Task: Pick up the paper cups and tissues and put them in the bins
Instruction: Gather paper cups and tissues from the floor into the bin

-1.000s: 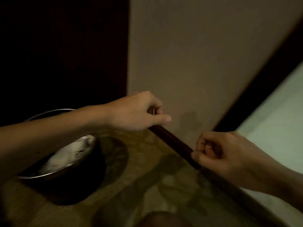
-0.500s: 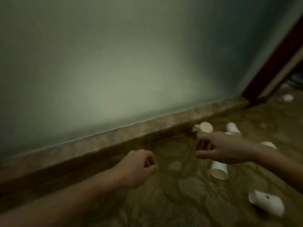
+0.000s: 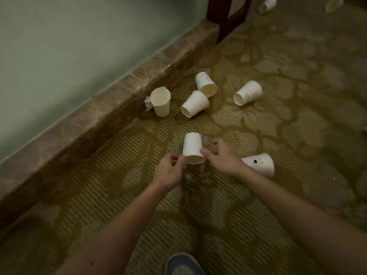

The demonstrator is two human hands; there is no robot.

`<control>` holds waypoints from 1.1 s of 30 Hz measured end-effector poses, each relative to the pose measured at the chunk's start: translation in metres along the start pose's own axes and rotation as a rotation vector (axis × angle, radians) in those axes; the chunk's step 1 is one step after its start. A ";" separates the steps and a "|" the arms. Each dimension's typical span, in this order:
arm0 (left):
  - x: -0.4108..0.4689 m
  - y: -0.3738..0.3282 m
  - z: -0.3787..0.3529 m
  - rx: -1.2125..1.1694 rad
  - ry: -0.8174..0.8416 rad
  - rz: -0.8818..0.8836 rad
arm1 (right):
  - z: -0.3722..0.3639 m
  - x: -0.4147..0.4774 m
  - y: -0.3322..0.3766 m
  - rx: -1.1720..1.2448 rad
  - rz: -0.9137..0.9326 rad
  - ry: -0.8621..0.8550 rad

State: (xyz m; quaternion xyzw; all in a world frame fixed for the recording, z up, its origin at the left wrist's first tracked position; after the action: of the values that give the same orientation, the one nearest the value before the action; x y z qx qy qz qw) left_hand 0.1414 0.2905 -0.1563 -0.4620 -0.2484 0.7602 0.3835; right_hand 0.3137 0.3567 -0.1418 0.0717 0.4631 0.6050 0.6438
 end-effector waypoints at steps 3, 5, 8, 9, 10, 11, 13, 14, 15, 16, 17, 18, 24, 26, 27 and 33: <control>0.014 0.003 -0.013 -0.082 -0.035 0.058 | -0.017 0.014 -0.011 0.105 -0.070 -0.043; 0.019 0.002 -0.019 -0.135 -0.026 0.093 | -0.027 0.020 -0.015 0.185 -0.091 -0.047; 0.021 0.004 -0.025 -0.131 -0.017 0.117 | -0.033 0.021 -0.017 0.260 -0.068 -0.066; 0.019 0.005 -0.026 -0.129 -0.015 0.119 | -0.033 0.019 -0.018 0.286 -0.053 -0.080; 0.017 0.007 -0.027 -0.130 -0.011 0.127 | -0.033 0.016 -0.018 0.314 -0.039 -0.086; 0.012 0.009 -0.027 -0.134 -0.009 0.140 | -0.033 0.011 -0.019 0.344 -0.027 -0.082; 0.003 0.012 -0.029 -0.152 -0.014 0.159 | -0.033 -0.003 -0.023 0.426 -0.013 -0.054; -0.002 0.013 -0.031 -0.171 -0.021 0.164 | -0.033 -0.012 -0.027 0.477 -0.009 -0.029; -0.007 0.013 -0.033 -0.199 -0.023 0.172 | -0.032 -0.022 -0.032 0.518 -0.004 0.001; -0.012 0.011 -0.036 -0.242 -0.018 0.187 | -0.032 -0.032 -0.037 0.539 0.004 0.029; -0.016 0.007 -0.040 -0.304 0.000 0.206 | -0.031 -0.041 -0.042 0.543 0.015 0.050; -0.020 0.003 -0.045 -0.368 0.035 0.224 | -0.030 -0.050 -0.048 0.542 0.025 0.061; -0.031 -0.016 -0.086 -0.533 0.198 0.272 | -0.004 -0.080 -0.074 0.524 0.050 -0.069; -0.030 -0.018 -0.092 -0.486 0.185 0.262 | 0.024 -0.084 -0.086 0.502 0.020 -0.381; -0.029 -0.018 -0.095 -0.453 0.187 0.251 | 0.039 -0.085 -0.093 0.473 0.003 -0.557; -0.024 -0.028 -0.102 -0.317 0.234 0.132 | 0.067 -0.051 -0.132 0.437 -0.232 -0.582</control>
State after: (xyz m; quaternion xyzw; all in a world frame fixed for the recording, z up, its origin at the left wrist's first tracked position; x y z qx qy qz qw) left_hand 0.2491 0.2893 -0.1698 -0.6168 -0.2877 0.6764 0.2815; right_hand 0.4617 0.3109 -0.1642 0.3232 0.3842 0.3695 0.7819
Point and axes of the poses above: each hand's wrist, its own x-axis towards the middle knuckle, its own z-axis out of the back of the hand, y = z × x, the point moved 4 cm from there along x, towards the middle knuckle, and after that the axes turned 4 degrees about x, right-handed, at the moved point
